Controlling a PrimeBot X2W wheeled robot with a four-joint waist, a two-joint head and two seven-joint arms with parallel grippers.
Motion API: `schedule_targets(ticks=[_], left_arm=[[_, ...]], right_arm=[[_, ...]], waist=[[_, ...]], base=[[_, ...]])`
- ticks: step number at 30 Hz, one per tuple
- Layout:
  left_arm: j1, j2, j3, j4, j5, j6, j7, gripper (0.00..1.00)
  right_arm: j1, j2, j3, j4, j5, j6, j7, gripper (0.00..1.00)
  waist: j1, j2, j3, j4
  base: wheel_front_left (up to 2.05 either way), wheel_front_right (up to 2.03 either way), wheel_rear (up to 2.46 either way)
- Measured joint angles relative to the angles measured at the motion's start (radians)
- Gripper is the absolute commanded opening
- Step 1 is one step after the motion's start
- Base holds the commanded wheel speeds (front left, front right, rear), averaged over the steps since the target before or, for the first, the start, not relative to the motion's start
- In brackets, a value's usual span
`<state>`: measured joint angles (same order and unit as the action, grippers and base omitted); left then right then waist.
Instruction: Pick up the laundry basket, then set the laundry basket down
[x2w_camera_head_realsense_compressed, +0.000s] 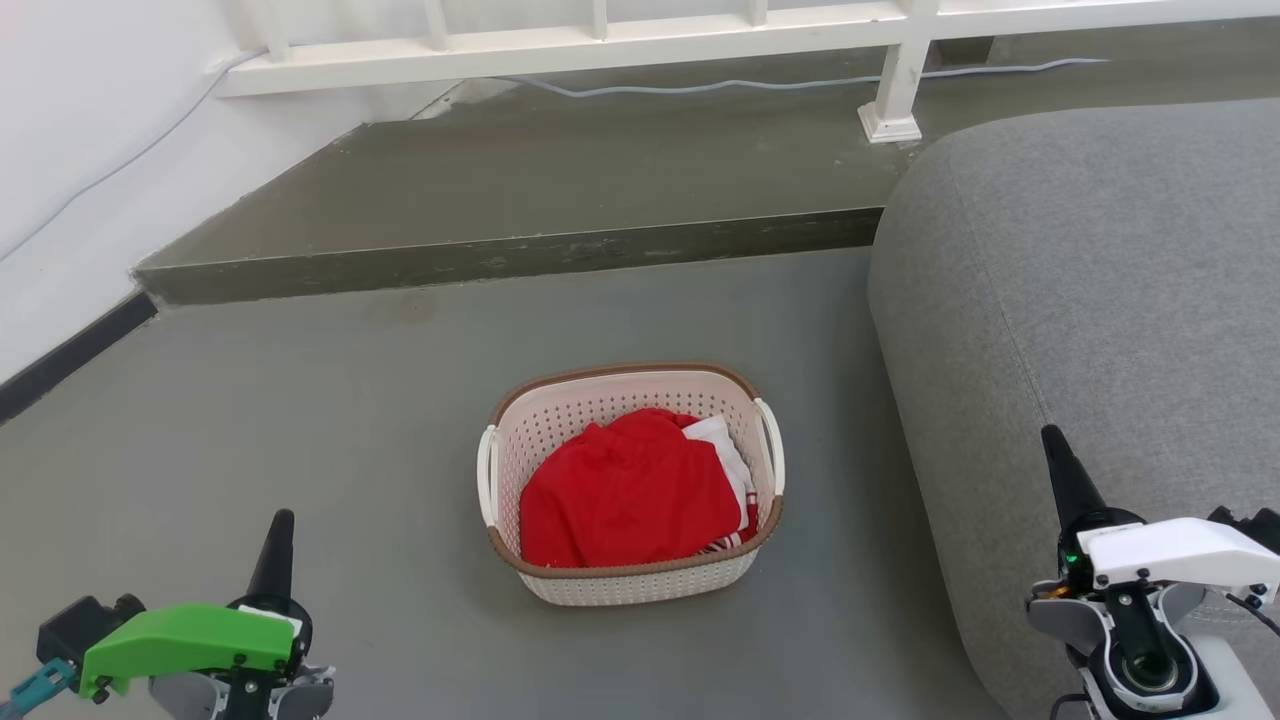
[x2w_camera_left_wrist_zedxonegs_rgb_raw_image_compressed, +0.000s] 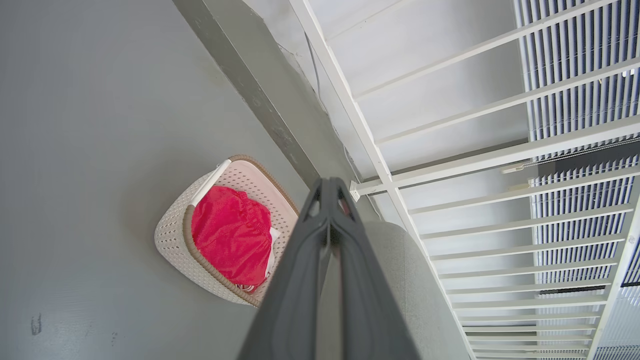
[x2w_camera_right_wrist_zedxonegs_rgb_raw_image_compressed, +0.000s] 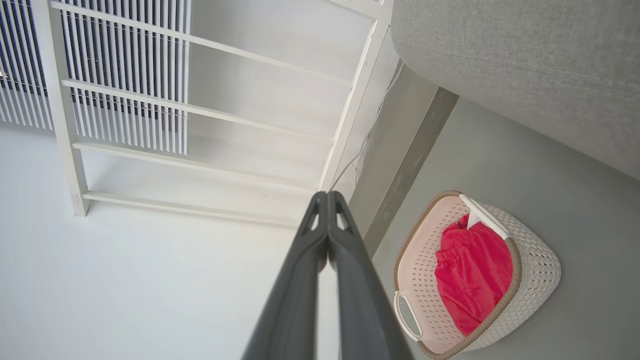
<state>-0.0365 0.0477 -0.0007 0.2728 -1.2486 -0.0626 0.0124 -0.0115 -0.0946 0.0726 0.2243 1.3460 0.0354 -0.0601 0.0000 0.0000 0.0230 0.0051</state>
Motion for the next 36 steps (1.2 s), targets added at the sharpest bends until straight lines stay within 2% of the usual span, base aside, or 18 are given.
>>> schedule_targets(ticks=[29, 36], left_arm=[[-0.021, -0.008, 0.076, 0.003, -0.351, -0.060, 0.094, 0.00], [-0.021, -0.010, 0.078, 0.003, -0.355, -0.060, 0.094, 0.00]], right_arm=[[-0.027, -0.018, -0.088, 0.022, 0.347, 0.070, 0.070, 0.00], [-0.031, -0.019, -0.089, 0.026, 0.354, 0.073, 0.071, 0.00]], waist=[[0.0000, 0.0000, -0.020, -0.005], [0.0000, 0.0000, -0.020, -0.005]], base=[[0.00, 0.00, 0.00], [0.00, 0.00, 0.00]])
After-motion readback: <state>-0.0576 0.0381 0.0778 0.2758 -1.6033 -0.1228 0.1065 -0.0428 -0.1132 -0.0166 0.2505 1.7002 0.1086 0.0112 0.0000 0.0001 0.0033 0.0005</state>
